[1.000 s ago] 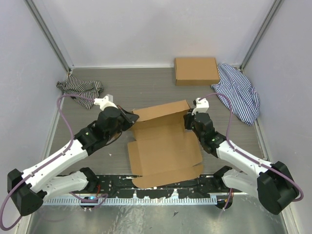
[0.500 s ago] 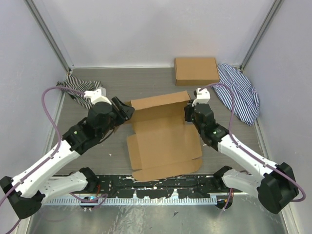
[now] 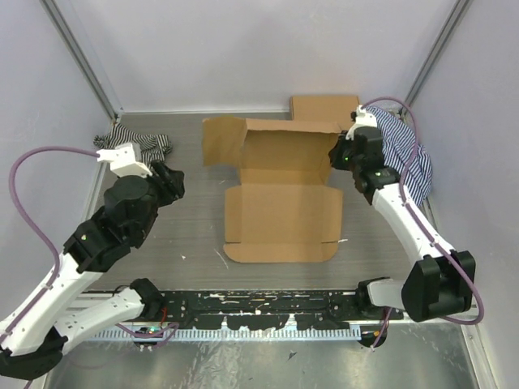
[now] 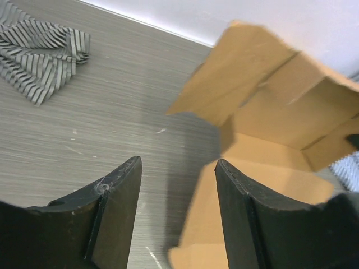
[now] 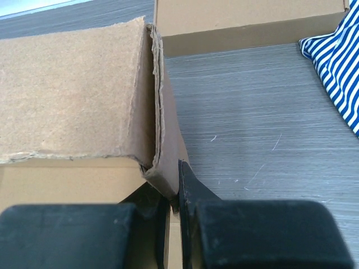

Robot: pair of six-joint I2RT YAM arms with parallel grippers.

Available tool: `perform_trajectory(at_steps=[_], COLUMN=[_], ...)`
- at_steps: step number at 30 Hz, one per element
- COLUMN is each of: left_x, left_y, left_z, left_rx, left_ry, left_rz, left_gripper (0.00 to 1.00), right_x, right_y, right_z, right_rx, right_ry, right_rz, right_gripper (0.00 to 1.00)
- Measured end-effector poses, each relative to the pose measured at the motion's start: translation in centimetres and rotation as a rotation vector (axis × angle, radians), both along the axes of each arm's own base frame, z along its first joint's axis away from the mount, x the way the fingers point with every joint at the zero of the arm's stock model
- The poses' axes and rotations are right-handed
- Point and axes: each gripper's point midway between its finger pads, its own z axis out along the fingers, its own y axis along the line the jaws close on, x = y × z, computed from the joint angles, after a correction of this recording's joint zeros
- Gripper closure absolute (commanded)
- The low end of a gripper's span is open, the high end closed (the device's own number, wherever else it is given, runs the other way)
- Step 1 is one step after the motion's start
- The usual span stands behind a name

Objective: Fold the paper box

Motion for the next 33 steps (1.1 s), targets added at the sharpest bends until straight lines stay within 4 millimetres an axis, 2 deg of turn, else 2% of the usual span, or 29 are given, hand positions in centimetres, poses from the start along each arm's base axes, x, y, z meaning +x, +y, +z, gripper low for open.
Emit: perform_trajectory(at_steps=[3, 5, 9, 12, 15, 17, 19, 23, 26, 29, 31, 33], left_x=[1.3, 2.9, 6.0, 8.1, 9.9, 11.2, 12.4, 13.9, 13.2, 12.1, 11.3, 10.7], left_y=[0.7, 1.4, 3.8, 7.0, 8.8, 8.9, 7.6, 2.8, -0.6, -3.5, -4.7, -5.2], left_z=[-1.5, -3.5, -9.0, -12.3, -13.1, -13.2, -13.1, -13.1, -13.5, -12.7, -11.7, -10.8], left_rx=[0.095, 0.153, 0.178, 0.066, -0.081, -0.173, -0.247, -0.362, -0.385, -0.38, -0.374, -0.37], left_ry=[0.023, 0.058, 0.156, 0.193, 0.16, 0.131, 0.106, 0.086, 0.094, 0.078, 0.049, 0.021], left_rz=[0.047, 0.086, 0.154, 0.224, 0.249, 0.223, 0.139, -0.1, -0.244, -0.363, -0.427, -0.46], left_gripper=[0.42, 0.43, 0.43, 0.43, 0.43, 0.43, 0.43, 0.43, 0.42, 0.42, 0.41, 0.41], right_x=[0.6, 0.6, -0.2, -1.0, -1.9, -2.3, -2.6, -3.0, -3.1, -3.2, -3.3, -3.3], right_y=[-1.6, -2.2, -1.4, -0.4, 0.3, 0.5, 0.8, 1.3, 1.6, 1.7, 1.8, 1.8], right_z=[0.3, 0.3, -0.2, -0.9, -1.9, -2.4, -2.7, -2.8, -2.7, -2.6, -2.6, -2.6], right_rx=[0.046, 0.067, 0.094, 0.109, 0.119, 0.126, 0.134, 0.151, 0.16, 0.166, 0.167, 0.167], right_ry=[0.026, 0.038, 0.069, 0.087, 0.115, 0.131, 0.142, 0.148, 0.148, 0.148, 0.149, 0.149], right_rz=[0.037, 0.063, 0.148, 0.212, 0.256, 0.273, 0.289, 0.318, 0.334, 0.344, 0.346, 0.347], right_gripper=[0.99, 0.99, 0.99, 0.99, 0.99, 0.99, 0.99, 0.99, 0.99, 0.99, 0.99, 0.99])
